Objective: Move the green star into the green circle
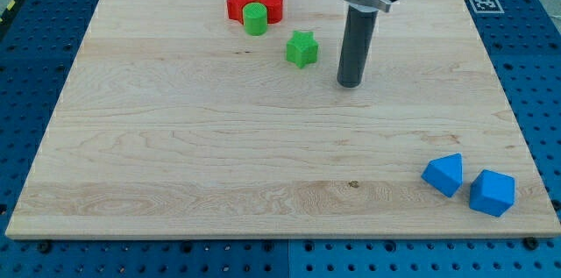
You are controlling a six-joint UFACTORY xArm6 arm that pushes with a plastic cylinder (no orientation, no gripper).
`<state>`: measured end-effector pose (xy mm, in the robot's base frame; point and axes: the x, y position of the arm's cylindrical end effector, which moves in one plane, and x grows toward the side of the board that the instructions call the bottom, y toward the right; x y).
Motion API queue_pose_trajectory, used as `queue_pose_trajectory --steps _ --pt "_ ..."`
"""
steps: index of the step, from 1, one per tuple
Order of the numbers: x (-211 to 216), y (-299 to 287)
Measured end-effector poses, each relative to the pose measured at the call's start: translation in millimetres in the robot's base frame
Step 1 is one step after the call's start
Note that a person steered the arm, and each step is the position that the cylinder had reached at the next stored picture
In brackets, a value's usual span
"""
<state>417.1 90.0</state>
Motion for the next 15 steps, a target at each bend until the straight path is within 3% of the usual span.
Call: queue_pose_trajectory --steps 2,3,5,7,10,11,14,15 --pt "-34 -103" --pt "-47 -109" --pt "25 -50" --pt "15 8" --pt "-4 8" --pt "-29 -1" --pt "-74 -82" --pt "-71 -89"
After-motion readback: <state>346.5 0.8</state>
